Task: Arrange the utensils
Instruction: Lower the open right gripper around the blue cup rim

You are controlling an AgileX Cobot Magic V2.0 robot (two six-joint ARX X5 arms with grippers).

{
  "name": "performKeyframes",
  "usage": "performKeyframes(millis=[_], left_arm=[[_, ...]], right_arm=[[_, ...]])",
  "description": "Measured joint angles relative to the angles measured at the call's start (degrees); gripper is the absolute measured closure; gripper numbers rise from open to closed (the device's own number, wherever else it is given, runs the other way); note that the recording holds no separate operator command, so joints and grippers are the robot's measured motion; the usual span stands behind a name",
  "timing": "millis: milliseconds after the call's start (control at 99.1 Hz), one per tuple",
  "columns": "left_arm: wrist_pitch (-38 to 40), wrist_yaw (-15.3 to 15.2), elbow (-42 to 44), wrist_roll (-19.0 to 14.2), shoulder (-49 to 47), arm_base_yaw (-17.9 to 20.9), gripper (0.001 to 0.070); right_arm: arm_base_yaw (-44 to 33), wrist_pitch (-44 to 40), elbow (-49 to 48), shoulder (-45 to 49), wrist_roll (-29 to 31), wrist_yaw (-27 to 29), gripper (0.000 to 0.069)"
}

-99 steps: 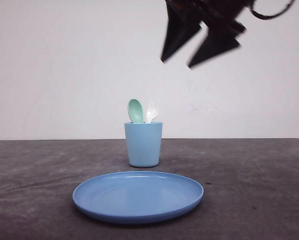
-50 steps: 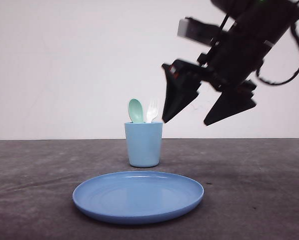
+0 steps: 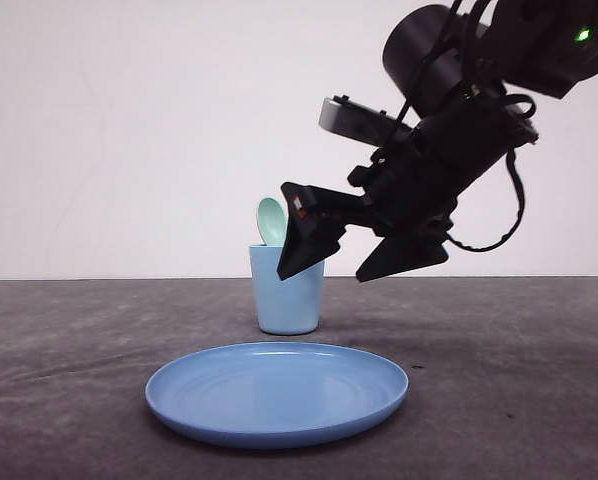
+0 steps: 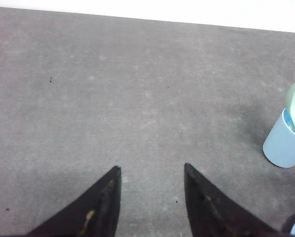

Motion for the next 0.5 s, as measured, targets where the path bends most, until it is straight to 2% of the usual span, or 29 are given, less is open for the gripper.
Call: performKeyframes(millis=[505], left_arm=[[0.00,0.00,0.00,0.02,0.00,0.00,0.0476]], right_arm=[[0.07,-3.10,13.75,10.40,0.00,-1.55,0.0011]])
